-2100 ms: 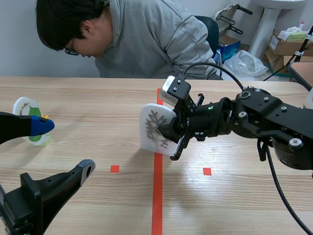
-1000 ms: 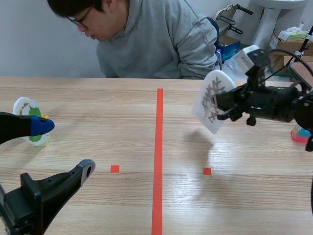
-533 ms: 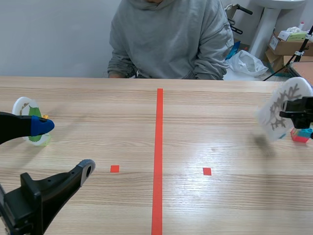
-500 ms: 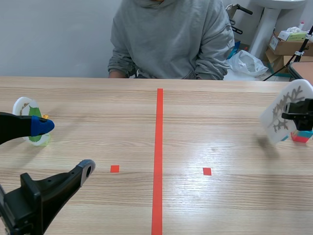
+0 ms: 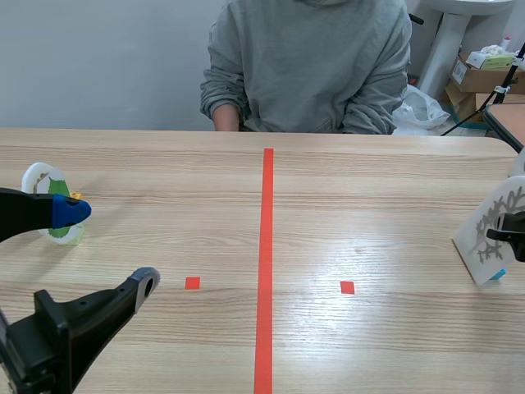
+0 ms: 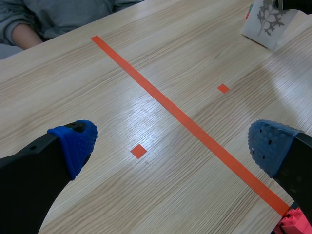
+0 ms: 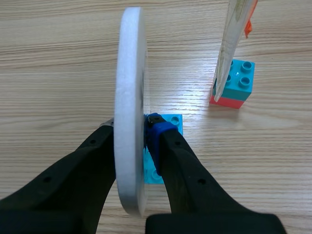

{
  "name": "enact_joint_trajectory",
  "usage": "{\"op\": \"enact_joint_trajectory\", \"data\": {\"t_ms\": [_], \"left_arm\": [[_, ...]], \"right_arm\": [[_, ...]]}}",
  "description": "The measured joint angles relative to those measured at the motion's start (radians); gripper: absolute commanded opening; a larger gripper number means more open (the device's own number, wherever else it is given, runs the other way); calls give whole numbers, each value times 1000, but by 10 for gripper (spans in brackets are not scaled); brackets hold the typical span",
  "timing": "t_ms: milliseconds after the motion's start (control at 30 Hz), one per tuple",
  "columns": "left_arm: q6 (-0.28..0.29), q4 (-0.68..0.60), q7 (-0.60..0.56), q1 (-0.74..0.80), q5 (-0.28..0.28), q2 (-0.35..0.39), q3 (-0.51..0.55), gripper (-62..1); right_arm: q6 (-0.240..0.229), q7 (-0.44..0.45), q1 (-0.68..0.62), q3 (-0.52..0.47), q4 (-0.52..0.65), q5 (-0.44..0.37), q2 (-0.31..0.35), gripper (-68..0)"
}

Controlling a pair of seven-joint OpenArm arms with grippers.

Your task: Do the leaf sorting experiment

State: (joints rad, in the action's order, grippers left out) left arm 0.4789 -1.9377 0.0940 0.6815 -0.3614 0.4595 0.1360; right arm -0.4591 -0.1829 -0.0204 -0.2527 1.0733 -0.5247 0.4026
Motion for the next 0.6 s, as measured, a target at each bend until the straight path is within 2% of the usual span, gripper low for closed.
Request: {"op": "enact_joint_trajectory", "data": {"t_ms": [133,300,433,600], "left_arm": [[0,0,0,0,-3,-5,0,14],[0,0,0,0,-3,-5,0,14],[0,0,0,0,-3,-5,0,14],[0,0,0,0,-3,-5,0,14]], "right_arm": [[3,2,0,-16,0,0,-14,-519],[3,2,0,-16,0,0,-15,-442],[3,1,0,-16,0,0,-15,-315],[3,-3,0,-16,0,-2,-15,-216]]}}
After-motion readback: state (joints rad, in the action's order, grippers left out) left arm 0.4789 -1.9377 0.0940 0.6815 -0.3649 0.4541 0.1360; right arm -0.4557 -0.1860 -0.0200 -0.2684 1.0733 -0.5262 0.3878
